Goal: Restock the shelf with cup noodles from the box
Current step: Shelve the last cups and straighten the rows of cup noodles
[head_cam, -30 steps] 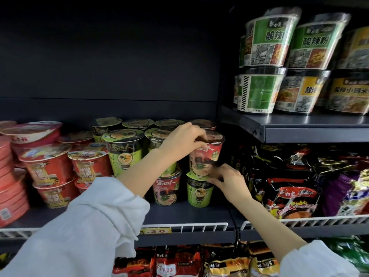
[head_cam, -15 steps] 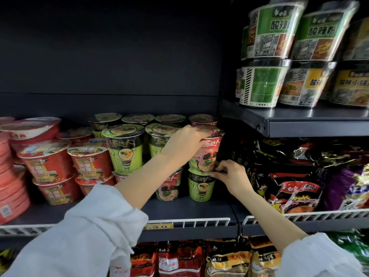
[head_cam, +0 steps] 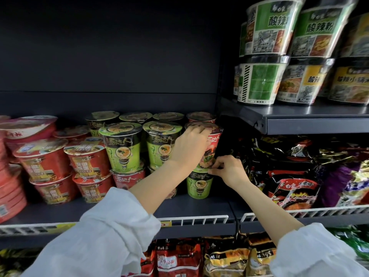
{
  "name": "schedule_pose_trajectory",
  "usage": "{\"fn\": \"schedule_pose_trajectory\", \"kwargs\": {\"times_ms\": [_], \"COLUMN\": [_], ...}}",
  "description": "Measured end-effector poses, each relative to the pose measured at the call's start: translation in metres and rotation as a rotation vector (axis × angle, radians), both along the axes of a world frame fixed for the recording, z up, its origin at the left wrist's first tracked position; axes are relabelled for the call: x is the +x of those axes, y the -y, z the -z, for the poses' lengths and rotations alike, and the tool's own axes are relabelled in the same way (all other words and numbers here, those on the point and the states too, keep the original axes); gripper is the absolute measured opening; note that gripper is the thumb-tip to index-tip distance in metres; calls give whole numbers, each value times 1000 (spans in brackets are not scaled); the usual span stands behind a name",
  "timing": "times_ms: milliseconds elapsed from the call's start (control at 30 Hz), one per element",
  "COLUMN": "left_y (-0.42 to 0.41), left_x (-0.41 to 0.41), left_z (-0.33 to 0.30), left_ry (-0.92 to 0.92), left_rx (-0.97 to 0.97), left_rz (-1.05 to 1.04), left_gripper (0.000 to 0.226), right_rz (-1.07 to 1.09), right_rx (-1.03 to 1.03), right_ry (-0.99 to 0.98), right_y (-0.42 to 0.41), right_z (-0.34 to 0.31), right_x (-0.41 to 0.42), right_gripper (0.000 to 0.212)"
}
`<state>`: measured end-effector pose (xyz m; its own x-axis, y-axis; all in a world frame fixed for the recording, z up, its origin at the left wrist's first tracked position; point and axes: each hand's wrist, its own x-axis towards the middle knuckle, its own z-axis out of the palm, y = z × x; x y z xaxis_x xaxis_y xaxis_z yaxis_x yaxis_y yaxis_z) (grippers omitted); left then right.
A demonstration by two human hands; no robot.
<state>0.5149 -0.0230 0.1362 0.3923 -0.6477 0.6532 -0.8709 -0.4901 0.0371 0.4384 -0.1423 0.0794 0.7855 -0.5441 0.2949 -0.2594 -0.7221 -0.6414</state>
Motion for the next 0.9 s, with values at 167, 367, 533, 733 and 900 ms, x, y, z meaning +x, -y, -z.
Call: {"fn": "schedule_pose_trajectory", "kwargs": {"times_ms": [167, 367, 533, 733, 900], "left_y": [1, 3, -8, -27, -52], "left_x": [2, 1, 0, -13, -38], "left_z": [-3, -1, 1, 11, 6], "left_ry": [19, -6, -6, 26, -14], "left_rx": [30, 13, -54, -132, -131], "left_rz": [-42, -24, 7, 52, 53], "left_gripper": [49, 48, 45, 37, 34], "right_rz": [20, -3, -30, -22, 21], "right_rx": [-90, -180, -170, -162, -168], "right_ry": [-69, -138, -119, -16, 38], "right_y": [-5, -8, -6, -19, -44], "right_z": [-2, -7, -9, -14, -21], "right_x": [4, 6, 4, -9, -42], "right_gripper": [12, 10, 11, 17, 20]}}
